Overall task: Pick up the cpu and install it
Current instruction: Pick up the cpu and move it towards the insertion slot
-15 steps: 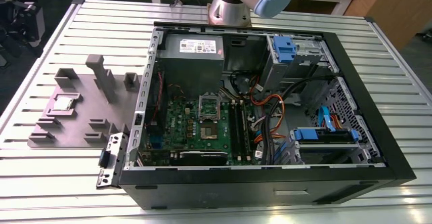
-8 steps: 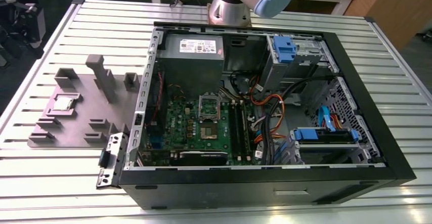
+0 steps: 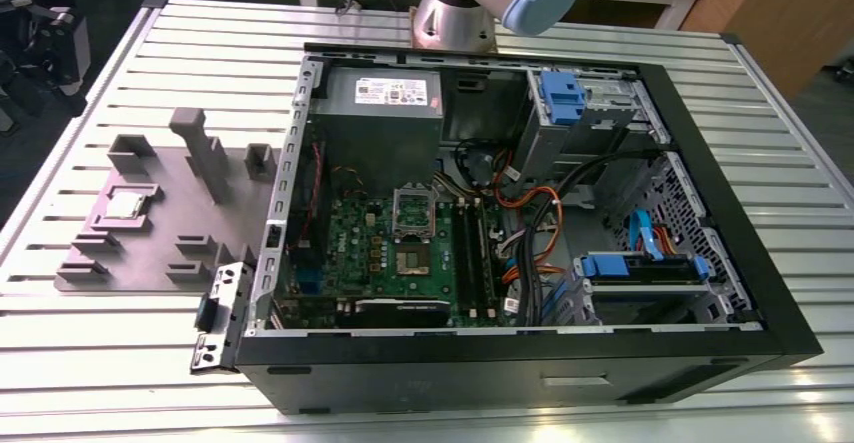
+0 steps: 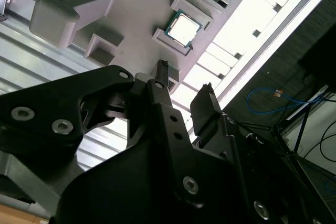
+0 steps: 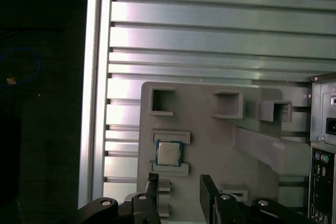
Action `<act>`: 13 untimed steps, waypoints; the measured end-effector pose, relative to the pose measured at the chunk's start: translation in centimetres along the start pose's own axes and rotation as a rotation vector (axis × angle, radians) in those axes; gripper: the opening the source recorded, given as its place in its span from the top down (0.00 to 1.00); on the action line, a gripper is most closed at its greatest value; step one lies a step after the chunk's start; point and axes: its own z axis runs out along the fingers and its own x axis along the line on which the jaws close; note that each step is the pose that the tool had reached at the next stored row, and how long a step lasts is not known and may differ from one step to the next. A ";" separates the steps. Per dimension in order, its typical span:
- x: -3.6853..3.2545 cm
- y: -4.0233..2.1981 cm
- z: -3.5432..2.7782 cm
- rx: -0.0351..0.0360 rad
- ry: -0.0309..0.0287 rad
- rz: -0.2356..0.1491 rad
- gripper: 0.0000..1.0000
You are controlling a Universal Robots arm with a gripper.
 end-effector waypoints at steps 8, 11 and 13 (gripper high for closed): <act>0.01 0.00 0.18 0.0000 0.0000 0.000 0.01; 0.01 -0.01 0.25 0.0000 0.0000 0.000 0.01; 0.01 -0.01 0.32 0.0000 0.0001 0.000 0.01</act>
